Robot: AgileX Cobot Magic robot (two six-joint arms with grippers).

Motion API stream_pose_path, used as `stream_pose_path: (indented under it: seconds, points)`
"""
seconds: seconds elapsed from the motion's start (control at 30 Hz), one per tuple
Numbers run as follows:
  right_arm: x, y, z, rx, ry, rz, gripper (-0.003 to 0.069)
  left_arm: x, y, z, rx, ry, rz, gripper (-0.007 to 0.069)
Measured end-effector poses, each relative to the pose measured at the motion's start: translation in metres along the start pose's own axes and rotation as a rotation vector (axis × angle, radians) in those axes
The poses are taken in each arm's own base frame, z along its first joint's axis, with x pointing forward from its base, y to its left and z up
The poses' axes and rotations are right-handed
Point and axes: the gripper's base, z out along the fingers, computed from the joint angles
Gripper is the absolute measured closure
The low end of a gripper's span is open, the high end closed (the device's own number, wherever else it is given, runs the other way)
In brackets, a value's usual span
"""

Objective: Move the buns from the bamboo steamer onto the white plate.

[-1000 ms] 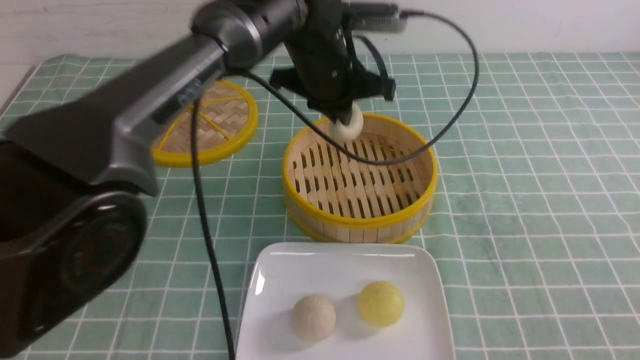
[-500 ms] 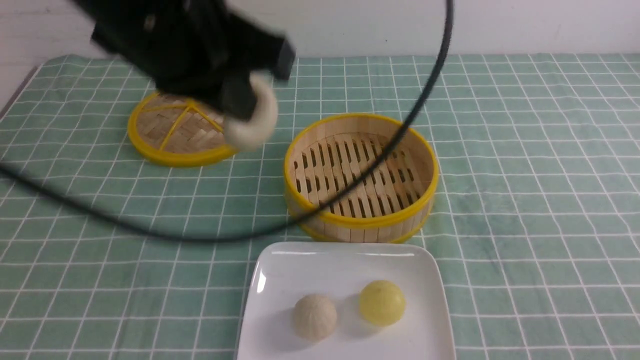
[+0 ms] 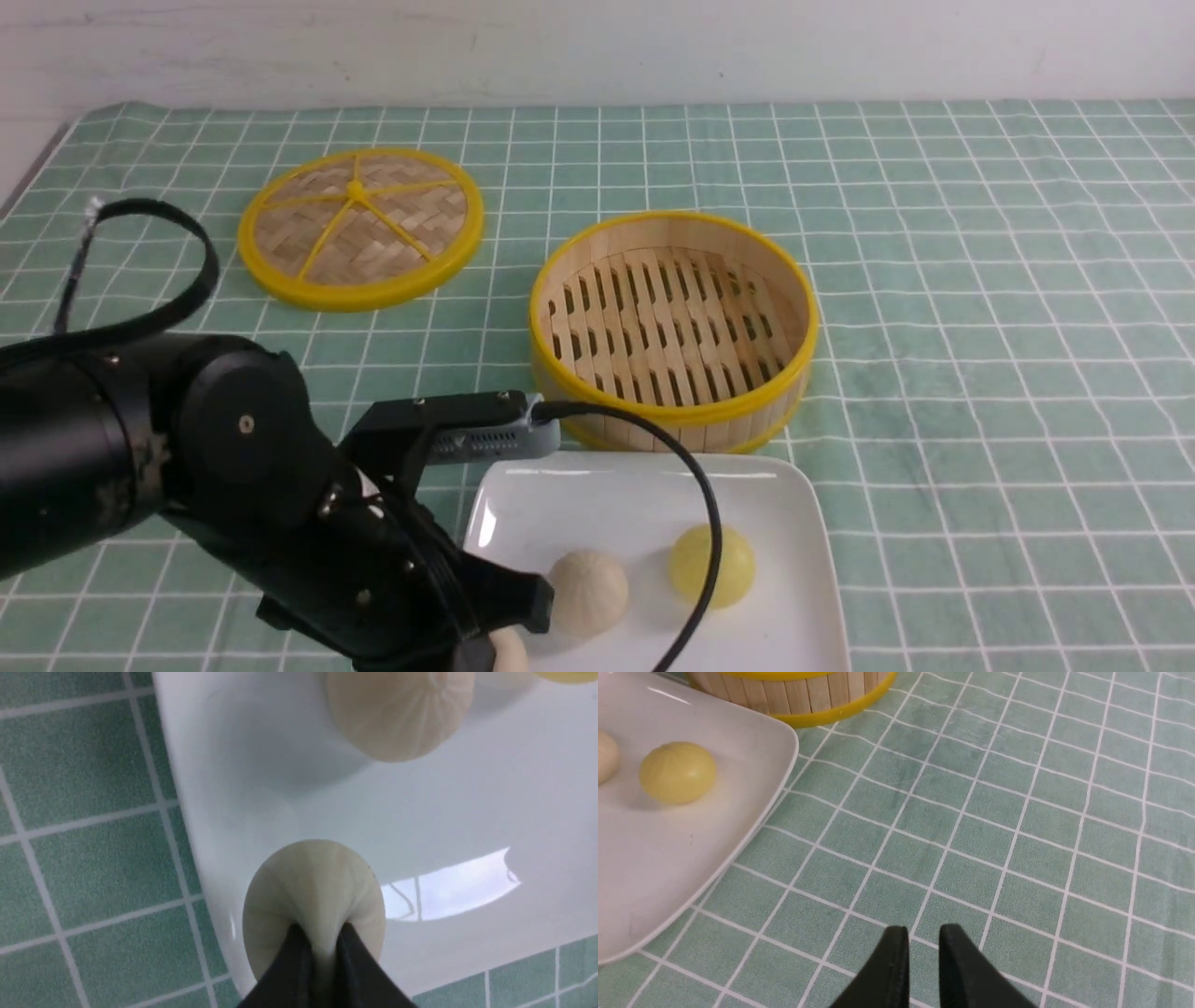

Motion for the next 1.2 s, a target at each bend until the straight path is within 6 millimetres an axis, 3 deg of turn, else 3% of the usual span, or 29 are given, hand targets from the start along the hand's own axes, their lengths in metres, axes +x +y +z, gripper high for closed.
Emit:
stream_pose_path:
  seconds: [0.3, 0.53, 0.7, 0.83, 0.87, 0.97, 1.07, 1.2]
  points:
    - [0.000, 0.000, 0.000, 0.001, -0.005, -0.001, 0.0527, -0.008, 0.000, 0.012, 0.009, -0.027, -0.030, 0.0507]
    - [-0.002, 0.000, -0.003, 0.001, 0.008, 0.002, 0.0524, -0.012, -0.002, 0.011, 0.017, -0.048, -0.032, 0.0246]
    - [-0.025, -0.002, -0.032, 0.007, -0.026, 0.014, 0.0524, -0.026, -0.012, -0.002, 0.039, -0.089, -0.012, 0.0135]
    - [-0.041, -0.004, -0.059, 0.005, -0.048, 0.029, 0.0532, -0.031, -0.015, -0.008, 0.037, -0.097, 0.010, 0.0121]
    - [-0.047, -0.004, -0.073, 0.000, -0.052, 0.038, 0.0564, -0.032, -0.016, -0.009, 0.031, -0.096, 0.019, 0.0121]
    - [-0.049, -0.005, -0.086, -0.010, -0.079, 0.058, 0.0643, -0.032, -0.016, -0.010, 0.024, -0.094, 0.028, 0.0122]
    - [-0.047, -0.003, -0.087, -0.037, -0.158, 0.120, 0.0673, -0.032, -0.015, -0.010, 0.019, -0.090, 0.032, 0.0132]
    - [-0.044, -0.001, -0.069, -0.056, -0.296, 0.148, 0.0673, -0.031, -0.015, -0.010, 0.015, -0.088, 0.035, 0.0176]
